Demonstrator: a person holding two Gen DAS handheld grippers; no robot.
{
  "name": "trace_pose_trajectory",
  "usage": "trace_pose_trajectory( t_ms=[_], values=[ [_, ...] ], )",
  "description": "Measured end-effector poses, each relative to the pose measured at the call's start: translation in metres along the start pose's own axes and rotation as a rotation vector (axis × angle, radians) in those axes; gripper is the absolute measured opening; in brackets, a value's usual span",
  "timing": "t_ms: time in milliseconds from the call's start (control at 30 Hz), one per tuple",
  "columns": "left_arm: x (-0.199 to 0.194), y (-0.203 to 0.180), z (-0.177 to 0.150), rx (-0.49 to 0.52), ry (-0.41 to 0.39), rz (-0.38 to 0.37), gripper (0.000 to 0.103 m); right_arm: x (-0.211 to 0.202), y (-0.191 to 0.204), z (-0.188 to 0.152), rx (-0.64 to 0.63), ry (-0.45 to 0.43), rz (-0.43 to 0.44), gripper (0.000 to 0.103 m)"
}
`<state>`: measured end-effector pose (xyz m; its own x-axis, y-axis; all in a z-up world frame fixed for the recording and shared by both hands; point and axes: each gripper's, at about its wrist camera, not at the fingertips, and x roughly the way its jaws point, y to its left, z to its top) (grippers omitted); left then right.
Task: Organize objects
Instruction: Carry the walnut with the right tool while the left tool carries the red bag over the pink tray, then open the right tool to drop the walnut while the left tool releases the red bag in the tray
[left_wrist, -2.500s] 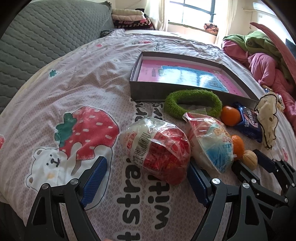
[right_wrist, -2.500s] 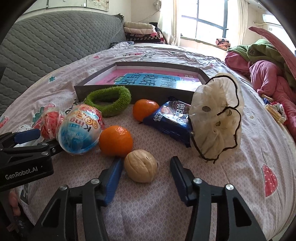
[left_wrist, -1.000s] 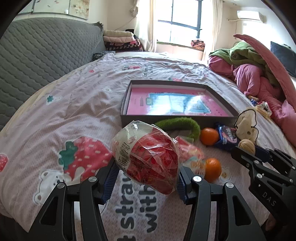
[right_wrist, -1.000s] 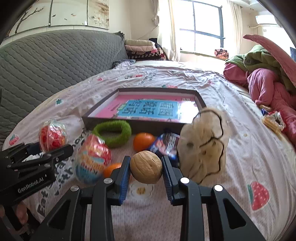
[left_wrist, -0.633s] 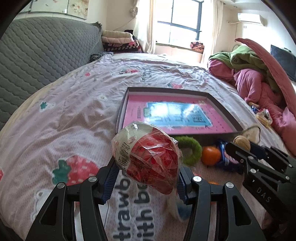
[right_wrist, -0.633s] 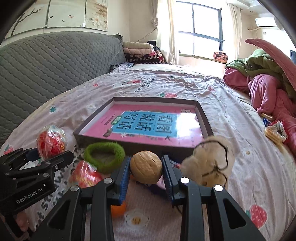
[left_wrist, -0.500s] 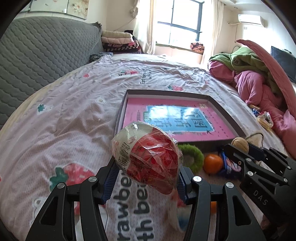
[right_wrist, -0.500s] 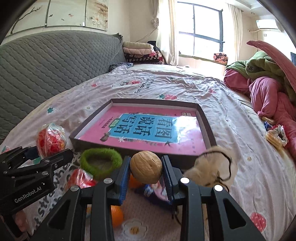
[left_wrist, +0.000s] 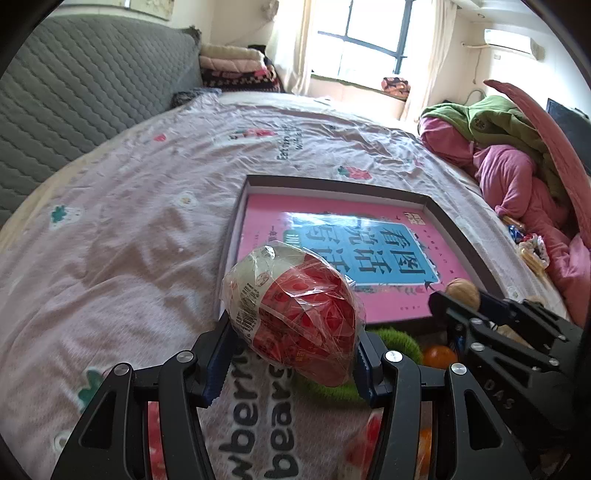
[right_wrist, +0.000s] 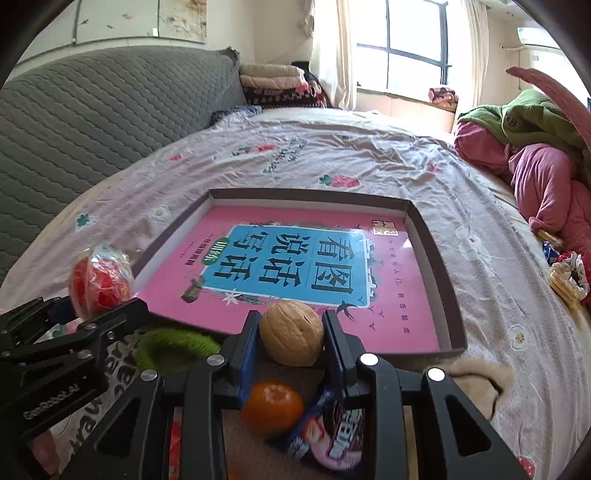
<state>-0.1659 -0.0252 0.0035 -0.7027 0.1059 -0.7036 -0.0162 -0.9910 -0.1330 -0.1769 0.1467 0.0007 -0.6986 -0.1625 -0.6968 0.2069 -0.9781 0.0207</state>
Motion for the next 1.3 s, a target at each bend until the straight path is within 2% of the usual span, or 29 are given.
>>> trace_pose_trajectory(
  t_ms=[200,333,667,1100,1300],
  values=[
    [0.019,-0.006,0.017,0.032,0.038,-0.016,0.057,0.024,-0.006,0.01,0.046,0.062,0.006,0.034],
    [0.036,-0.007,0.025,0.058,0.091,-0.007,0.057,0.038,-0.006,0.012,0.049,0.093,0.0,0.034],
    [0.066,-0.006,0.028,0.042,0.178,-0.002,0.057,0.057,-0.006,0.015,0.043,0.137,-0.005,0.034],
    [0.076,-0.007,0.027,0.04,0.201,0.008,0.058,0.055,-0.009,0.015,0.078,0.136,0.025,0.034],
    [0.071,-0.006,0.029,0.024,0.203,-0.008,0.06,0.047,-0.01,0.018,0.092,0.13,0.028,0.042]
  ],
)
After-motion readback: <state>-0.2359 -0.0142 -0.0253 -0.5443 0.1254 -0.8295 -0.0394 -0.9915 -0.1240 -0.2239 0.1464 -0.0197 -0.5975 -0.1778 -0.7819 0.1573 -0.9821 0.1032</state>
